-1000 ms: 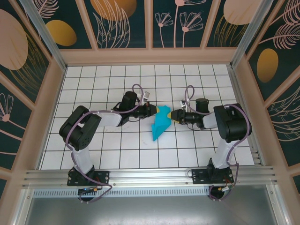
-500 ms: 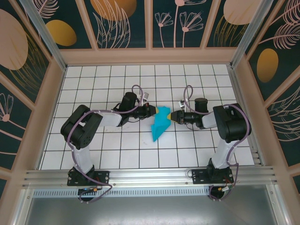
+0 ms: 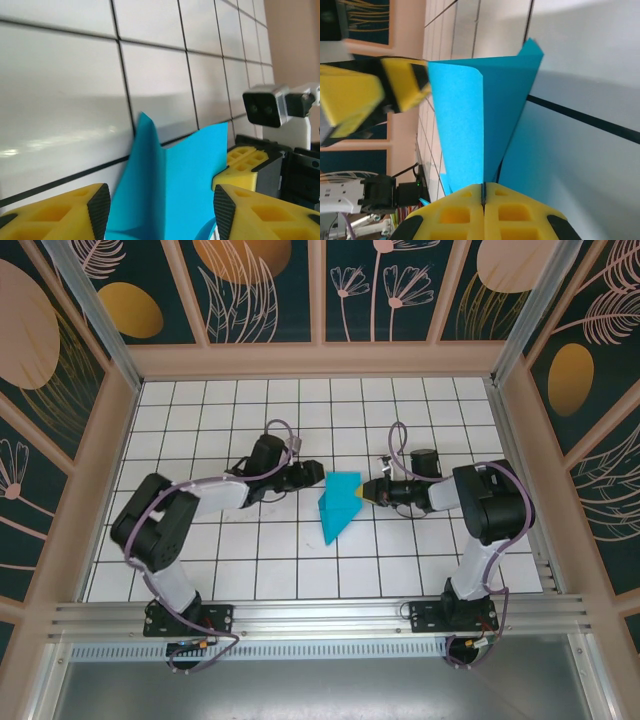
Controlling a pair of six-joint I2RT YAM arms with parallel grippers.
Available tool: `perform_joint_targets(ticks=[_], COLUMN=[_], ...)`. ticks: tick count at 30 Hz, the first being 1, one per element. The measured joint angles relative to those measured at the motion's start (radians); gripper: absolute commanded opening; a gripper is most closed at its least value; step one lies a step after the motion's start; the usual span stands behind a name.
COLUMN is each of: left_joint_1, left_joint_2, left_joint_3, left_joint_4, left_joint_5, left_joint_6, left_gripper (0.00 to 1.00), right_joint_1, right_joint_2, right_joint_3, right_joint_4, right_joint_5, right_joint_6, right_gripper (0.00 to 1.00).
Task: Fold a paper plane with a square sheet of paper (fold left side to right side)
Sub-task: Fold the wing for the fifth time at the center of the table.
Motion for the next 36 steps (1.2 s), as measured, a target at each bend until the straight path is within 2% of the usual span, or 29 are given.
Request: perform_joint_targets(ticks=[5, 11, 17, 22, 36], left_joint_1=[-0.021, -0.143, -0.266, -0.351, -0.449], left_joint_2=[-0.232, -0.343, -0.307, -0.204, -0.030], left_joint_3=[-0.047, -0.082, -0.081, -0.042, 0.112], left_joint_4=[-0.124, -0.212, -0.262, -0.340, -0.436], left_joint_5=[-0.153, -0.206, -0.236, -0.328, -0.509], left_joint_6=[0.080, 0.126, 0.140, 0.161, 0.215], left_gripper=[0.60, 0.60, 0.62, 0.63, 0.65], right_joint_1=[0.002, 0.048, 0.100, 0.120, 0.146], right_joint_2=[-0.029, -0.085, -0.095, -0.095, -0.095], right_joint_3=[0.022, 0.075, 0.164, 0.190, 0.227], right_joint_4=[-0.087, -0.189, -0.289, -0.349, -0.436], right_joint_5=[0.049, 0.095, 0.145, 0.185, 0.221], right_joint_6=[0.037, 0.055, 0.073, 0.090, 0.103], right_gripper=[0.03, 0.03, 0.04, 0.04, 0.04])
